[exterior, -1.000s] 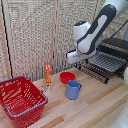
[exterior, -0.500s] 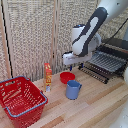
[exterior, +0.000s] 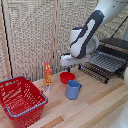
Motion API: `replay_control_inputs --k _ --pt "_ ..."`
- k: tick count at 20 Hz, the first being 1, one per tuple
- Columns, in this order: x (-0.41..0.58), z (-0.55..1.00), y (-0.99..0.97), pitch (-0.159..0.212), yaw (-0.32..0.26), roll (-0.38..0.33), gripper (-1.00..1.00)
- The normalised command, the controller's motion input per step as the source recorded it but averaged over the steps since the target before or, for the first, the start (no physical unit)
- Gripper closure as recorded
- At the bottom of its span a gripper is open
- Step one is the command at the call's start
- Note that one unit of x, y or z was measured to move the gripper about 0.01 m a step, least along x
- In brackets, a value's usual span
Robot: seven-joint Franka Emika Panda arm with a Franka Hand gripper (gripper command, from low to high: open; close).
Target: Extend the gripper towards the oven tray handle. Grasp the handle and carefully pull the tray out of the oven. Move the gripper above the red bowl. Grab the red bowl gently. Lift the bowl and place it onto the oven tray.
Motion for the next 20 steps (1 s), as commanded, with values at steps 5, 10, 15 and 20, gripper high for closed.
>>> replay_control_inputs --k 5,10,15,20 --pt "0.187 -0.29 -0.06 0.0 -0.083 0.0 -1.0" --pt "0.167 -0.21 0.0 0.0 -0.074 0.0 -1.0" --pt "0.217 -0.27 -0.02 0.0 -0.048 0.0 -1.0" --pt "0.186 -0.15 -0.05 0.065 -0.004 -0.003 1.0"
